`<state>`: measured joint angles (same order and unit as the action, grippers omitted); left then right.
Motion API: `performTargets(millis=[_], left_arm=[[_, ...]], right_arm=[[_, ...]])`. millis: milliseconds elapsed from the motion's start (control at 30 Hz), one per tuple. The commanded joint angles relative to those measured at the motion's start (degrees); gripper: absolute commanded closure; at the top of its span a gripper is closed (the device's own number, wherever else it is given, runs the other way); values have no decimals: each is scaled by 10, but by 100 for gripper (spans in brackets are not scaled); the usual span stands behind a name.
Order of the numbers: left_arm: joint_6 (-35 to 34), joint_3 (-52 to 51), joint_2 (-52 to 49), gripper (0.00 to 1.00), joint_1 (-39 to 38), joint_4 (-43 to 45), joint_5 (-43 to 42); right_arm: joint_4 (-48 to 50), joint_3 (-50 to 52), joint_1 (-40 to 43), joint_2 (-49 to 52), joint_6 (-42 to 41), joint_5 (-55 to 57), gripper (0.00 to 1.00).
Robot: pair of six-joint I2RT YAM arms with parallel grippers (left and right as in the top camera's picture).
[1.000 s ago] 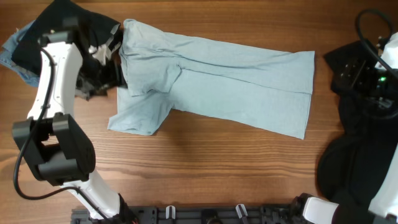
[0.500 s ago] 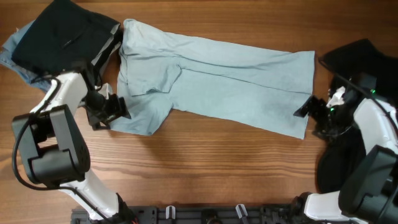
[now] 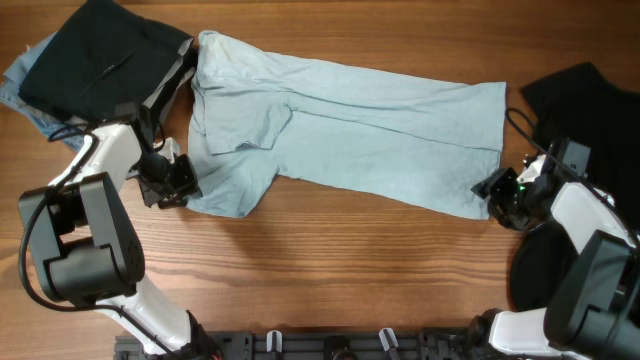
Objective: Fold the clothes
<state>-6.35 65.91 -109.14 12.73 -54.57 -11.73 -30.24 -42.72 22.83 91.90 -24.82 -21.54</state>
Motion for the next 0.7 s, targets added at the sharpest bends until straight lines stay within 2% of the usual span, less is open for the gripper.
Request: performTargets(millis=[0, 33, 200, 333, 567, 633, 667], left_arm=[[-4, -12, -5, 96, -1, -17, -7], [-8, -12, -5, 96, -1, -38, -7], [-15, -12, 0, 96, -1, -128, -7], [-17, -12, 14, 96, -1, -162, -6], [-17, -12, 82, 96, -1, -237, 16], [-20, -12, 109, 96, -1, -248, 16], [-25, -12, 121, 96, -1, -249, 16]], right_arm=[[-6, 24, -3, 26, -7, 16, 87], [-20, 18, -2, 24, -7, 16, 96], [-118, -14, 26, -9, -23, 76, 96], [-167, -26, 37, -46, -20, 101, 96], [-184, -26, 37, -85, 2, 152, 96], [-188, -26, 37, -85, 10, 152, 93], [-188, -26, 37, -85, 20, 152, 83]])
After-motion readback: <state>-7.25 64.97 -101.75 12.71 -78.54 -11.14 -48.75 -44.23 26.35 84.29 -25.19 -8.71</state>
